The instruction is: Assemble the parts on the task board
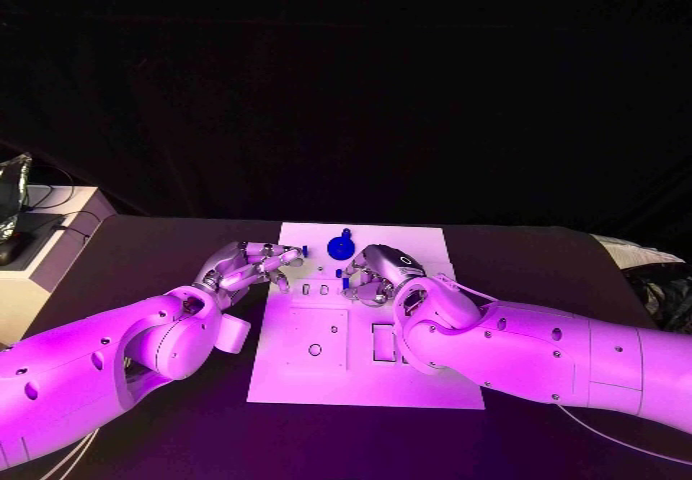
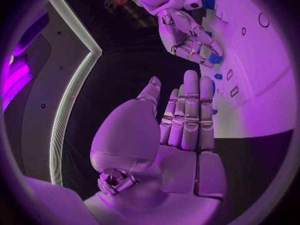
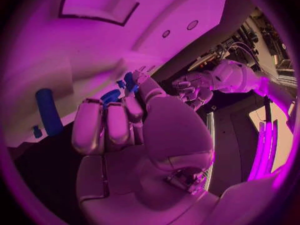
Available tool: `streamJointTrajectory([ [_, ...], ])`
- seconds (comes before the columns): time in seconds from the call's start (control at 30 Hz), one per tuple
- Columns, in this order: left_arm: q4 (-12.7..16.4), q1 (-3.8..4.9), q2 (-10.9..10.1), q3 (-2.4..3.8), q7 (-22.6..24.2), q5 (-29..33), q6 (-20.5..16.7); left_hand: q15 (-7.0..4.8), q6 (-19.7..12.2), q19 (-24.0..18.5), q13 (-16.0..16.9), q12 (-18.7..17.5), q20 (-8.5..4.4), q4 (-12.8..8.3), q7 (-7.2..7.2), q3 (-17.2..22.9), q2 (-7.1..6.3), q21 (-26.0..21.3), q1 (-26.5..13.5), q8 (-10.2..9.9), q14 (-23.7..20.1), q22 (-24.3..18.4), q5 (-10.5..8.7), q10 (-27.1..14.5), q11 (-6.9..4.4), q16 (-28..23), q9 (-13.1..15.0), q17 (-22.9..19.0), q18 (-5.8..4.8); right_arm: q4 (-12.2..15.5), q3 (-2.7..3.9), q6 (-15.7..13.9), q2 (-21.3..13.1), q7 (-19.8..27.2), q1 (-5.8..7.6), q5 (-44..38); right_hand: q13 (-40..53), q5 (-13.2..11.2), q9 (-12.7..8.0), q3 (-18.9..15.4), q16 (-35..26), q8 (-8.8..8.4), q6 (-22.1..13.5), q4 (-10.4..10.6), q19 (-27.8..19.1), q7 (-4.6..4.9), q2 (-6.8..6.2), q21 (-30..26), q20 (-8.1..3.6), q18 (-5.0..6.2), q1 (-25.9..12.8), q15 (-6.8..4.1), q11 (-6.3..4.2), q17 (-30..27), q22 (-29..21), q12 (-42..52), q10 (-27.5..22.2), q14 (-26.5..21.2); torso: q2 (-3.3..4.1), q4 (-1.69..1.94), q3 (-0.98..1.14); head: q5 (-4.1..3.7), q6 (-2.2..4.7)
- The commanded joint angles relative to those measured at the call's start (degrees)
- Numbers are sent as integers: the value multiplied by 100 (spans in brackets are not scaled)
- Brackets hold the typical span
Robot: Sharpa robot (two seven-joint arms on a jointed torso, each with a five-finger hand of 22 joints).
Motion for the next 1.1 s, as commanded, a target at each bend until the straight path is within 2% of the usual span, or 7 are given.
streamJointTrajectory([
  [0.03, 14, 0, 5, 5, 20, -5, 109, 1, -36, -28, 8, -20, 6, -10, 8, -32, 39, 39, -5, -22, -30, -5, -8, -34, -1, 31, 4, -6, 106, -41, 1, 102, 14, -4, -5, -49, -1, 32, 6, -17, -23, 18, 109, 3, 273, 59, -25, -13, -42, 28, -22, -30, -25, 4, 952, -21, 6, 6, 2, -5, -3, -3, -4],
  [0.27, 14, 0, 5, 5, 14, -5, 111, 1, -36, -28, 8, -20, 6, -10, 8, -32, 39, 39, -5, -22, -30, -5, -8, -34, -1, 31, 4, -6, 106, -151, 1, 211, 83, -30, -5, 37, -5, 30, 5, -23, -26, 16, 102, 16, 270, 62, -29, -24, -40, 29, -36, -28, -23, 1, 949, -32, -2, 4, 0, -5, 0, -9, -6],
  [0.63, 17, 1, 5, 5, 6, -5, 112, 1, -34, -29, 8, -19, 6, -18, 6, -28, 45, 47, 1, -21, -30, -16, -9, -41, -1, 34, 4, -7, 107, -273, 1, 259, 175, -47, -13, 119, -10, 14, 6, -42, -30, 18, 88, 51, 267, 65, -46, -36, -37, 31, -55, -25, -19, -6, 947, -46, -16, 1, -7, 5, -8, -31, -15],
  [0.8, 16, 1, 3, 5, 1, -5, 112, 1, -34, -29, 8, -19, 6, -18, 6, -28, 45, 47, 1, -21, -30, -16, -9, -41, -1, 34, 4, -7, 107, -277, 1, 256, 188, -49, -16, 104, -9, 5, 5, -50, -30, 16, 81, 63, 268, 67, -57, -30, -37, 30, -62, -24, -18, -6, 949, -44, -15, 2, -4, 5, -2, -22, -11],
  [1.1, 21, 1, -6, 5, -8, -7, 106, 1, -39, -30, 8, -19, 7, -25, 7, -23, 48, 52, 8, -22, -30, -21, -9, -44, 0, 35, 4, -7, 108, -269, 1, 284, 168, -52, -17, 88, -33, -26, 1, -77, -37, 9, 6, 145, 262, 98, -165, -57, -23, 37, -67, -8, 4, -14, 943, -75, -49, 1, 6, 4, -2, -23, 0],
])
